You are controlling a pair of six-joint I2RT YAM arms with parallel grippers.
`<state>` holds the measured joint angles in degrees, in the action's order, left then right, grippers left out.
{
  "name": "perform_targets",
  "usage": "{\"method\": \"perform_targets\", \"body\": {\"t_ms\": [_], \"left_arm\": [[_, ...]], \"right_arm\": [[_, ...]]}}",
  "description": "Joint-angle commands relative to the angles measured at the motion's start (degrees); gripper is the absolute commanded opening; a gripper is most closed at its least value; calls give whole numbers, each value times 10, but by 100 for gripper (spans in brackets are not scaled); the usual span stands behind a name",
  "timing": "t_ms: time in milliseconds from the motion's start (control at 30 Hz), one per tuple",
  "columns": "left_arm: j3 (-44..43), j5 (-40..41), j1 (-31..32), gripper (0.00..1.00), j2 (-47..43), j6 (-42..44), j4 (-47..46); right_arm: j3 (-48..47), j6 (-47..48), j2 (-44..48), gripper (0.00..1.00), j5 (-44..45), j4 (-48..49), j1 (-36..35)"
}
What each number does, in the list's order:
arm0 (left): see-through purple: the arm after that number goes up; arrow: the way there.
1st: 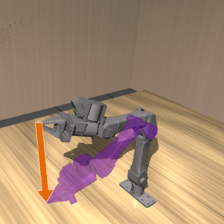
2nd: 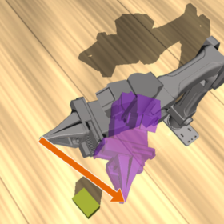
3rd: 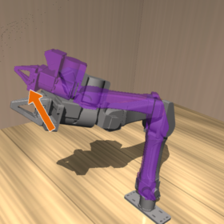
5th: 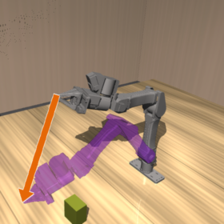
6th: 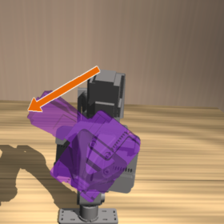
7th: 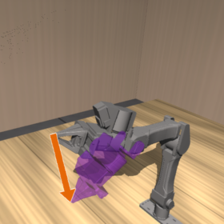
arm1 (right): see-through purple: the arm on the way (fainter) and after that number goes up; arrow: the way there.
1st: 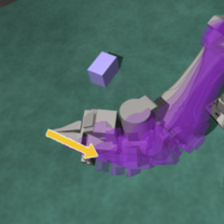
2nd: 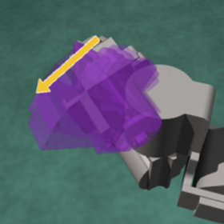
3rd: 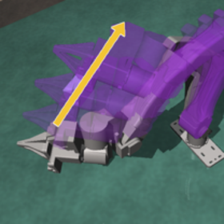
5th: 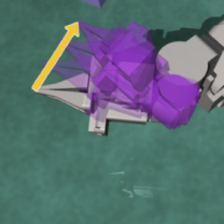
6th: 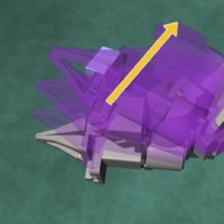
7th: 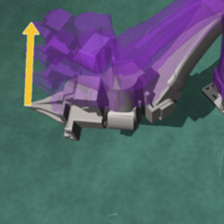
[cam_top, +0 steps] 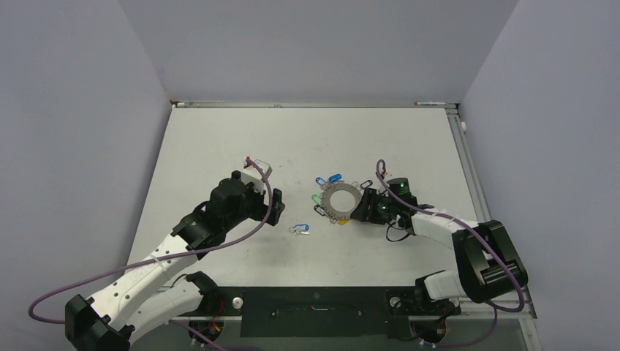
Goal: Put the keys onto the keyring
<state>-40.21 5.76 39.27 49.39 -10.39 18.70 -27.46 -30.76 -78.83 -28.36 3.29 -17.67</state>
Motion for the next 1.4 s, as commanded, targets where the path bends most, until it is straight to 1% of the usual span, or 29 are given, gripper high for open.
{"method": "perform_targets", "body": {"t_ms": [0,267,433,600,700,867,1000,1033,1133,1200,1267,1367], "left_arm": [[-16,-4,-2,94,0,0,-3],[-16,-2,-3,94,3,1,-3],[-17,-4,-3,94,5,1,-3],[-17,-4,-3,94,5,1,-3],[-17,-2,-3,94,5,1,-2],[-17,-2,-3,94,4,1,-2],[-17,-2,-4,94,3,1,-2],[-17,-1,-3,94,3,1,-2],[-17,-2,-3,94,2,1,-2],[-17,-1,-3,94,2,1,-2],[-17,-2,-3,94,1,1,-2],[-17,-2,-3,94,1,2,-2]], "right_arm": [[9,-16,-3,43,44,33,0],[18,-37,-15,35,47,54,2],[18,-40,-12,23,46,52,4],[16,-37,-11,13,51,46,7],[1,-20,-10,5,63,14,10],[-34,10,-2,5,106,-60,11],[-50,24,4,5,119,-90,11],[-55,27,4,8,124,-99,11],[-76,39,4,22,151,-141,10],[-86,44,15,29,165,-159,10],[-95,44,32,32,166,-168,5],[-119,43,48,34,179,-183,-14]]}}
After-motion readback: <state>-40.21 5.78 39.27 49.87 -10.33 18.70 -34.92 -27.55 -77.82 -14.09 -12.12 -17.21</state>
